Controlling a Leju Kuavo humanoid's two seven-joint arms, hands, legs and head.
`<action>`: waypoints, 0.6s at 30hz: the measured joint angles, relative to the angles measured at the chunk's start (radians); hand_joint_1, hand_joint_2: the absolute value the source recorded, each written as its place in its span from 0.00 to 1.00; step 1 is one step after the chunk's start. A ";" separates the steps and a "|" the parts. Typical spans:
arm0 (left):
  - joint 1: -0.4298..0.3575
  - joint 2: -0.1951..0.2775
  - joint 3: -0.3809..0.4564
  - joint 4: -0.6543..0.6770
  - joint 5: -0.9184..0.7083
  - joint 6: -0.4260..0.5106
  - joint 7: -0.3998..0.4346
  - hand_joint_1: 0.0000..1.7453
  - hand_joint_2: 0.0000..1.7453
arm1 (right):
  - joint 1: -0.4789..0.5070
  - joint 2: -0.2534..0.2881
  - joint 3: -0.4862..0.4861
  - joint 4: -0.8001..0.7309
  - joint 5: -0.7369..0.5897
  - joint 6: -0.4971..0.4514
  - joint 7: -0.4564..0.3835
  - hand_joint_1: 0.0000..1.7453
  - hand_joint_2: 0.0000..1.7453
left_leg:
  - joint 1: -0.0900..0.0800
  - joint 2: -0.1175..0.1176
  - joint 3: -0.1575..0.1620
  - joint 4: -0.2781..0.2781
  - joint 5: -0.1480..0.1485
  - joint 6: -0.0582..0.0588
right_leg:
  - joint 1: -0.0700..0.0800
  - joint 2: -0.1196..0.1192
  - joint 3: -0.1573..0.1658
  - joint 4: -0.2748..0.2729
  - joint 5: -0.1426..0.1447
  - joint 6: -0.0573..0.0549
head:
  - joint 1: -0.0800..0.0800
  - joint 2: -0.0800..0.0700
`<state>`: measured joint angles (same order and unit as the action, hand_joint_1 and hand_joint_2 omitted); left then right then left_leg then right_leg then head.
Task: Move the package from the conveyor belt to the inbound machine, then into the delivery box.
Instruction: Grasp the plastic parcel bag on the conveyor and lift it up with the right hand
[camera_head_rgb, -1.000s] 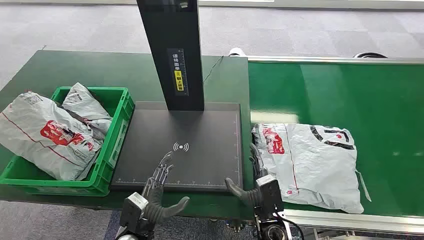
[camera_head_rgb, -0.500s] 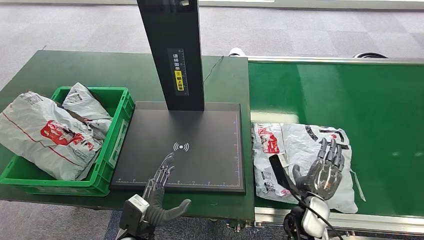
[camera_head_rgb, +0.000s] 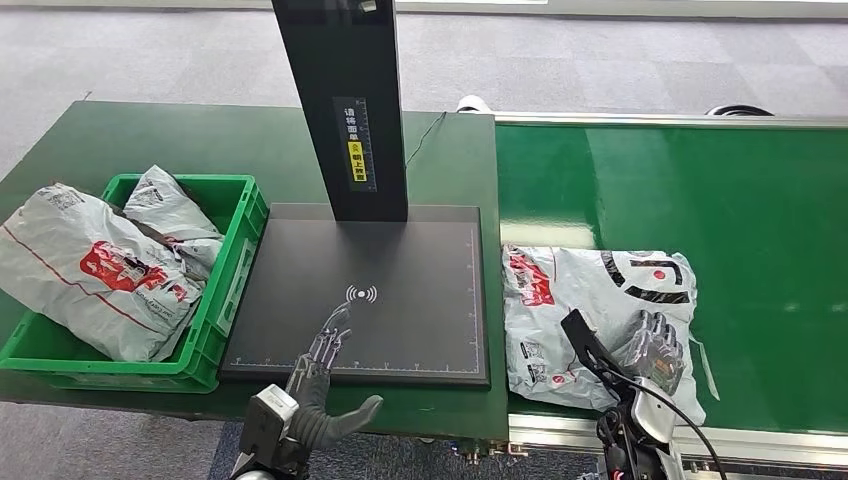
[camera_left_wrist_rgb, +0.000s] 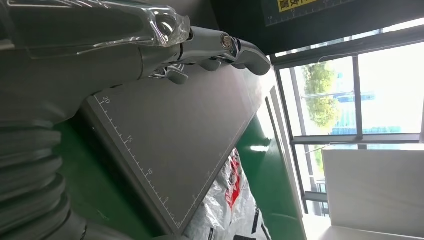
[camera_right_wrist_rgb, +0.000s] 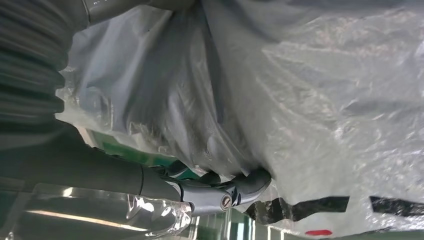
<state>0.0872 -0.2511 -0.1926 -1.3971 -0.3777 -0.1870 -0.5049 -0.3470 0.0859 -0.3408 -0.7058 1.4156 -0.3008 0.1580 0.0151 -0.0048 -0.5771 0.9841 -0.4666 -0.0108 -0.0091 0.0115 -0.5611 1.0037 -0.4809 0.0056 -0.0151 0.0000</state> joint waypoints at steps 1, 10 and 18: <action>0.000 0.000 0.000 0.000 0.000 -0.001 0.000 0.00 1.00 | -0.009 -0.003 -0.002 0.015 -0.004 0.021 -0.010 0.05 1.00 | 0.000 0.001 0.001 0.000 -0.001 0.000 | 0.000 0.001 0.001 0.000 0.000 0.000 | 0.000 0.000; -0.001 0.002 0.000 0.002 0.002 -0.008 0.001 0.00 1.00 | -0.036 -0.011 -0.003 0.090 -0.035 0.080 -0.088 1.00 1.00 | 0.000 0.007 0.016 0.000 -0.006 0.000 | 0.000 0.007 0.014 -0.001 -0.002 0.000 | 0.000 0.000; 0.000 0.006 0.001 0.003 0.003 -0.012 0.001 0.00 1.00 | -0.034 -0.009 0.008 0.095 -0.125 0.002 -0.225 1.00 1.00 | 0.000 0.007 0.019 0.000 -0.005 0.000 | 0.000 0.007 0.017 -0.001 -0.001 -0.001 | 0.000 0.000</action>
<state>0.0875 -0.2451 -0.1915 -1.3939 -0.3751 -0.1993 -0.5035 -0.3807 0.0771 -0.3325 -0.6107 1.2903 -0.2983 -0.0666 0.0155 0.0022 -0.5585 0.9838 -0.4720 -0.0109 -0.0087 0.0183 -0.5442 1.0031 -0.4821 0.0049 -0.0149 0.0001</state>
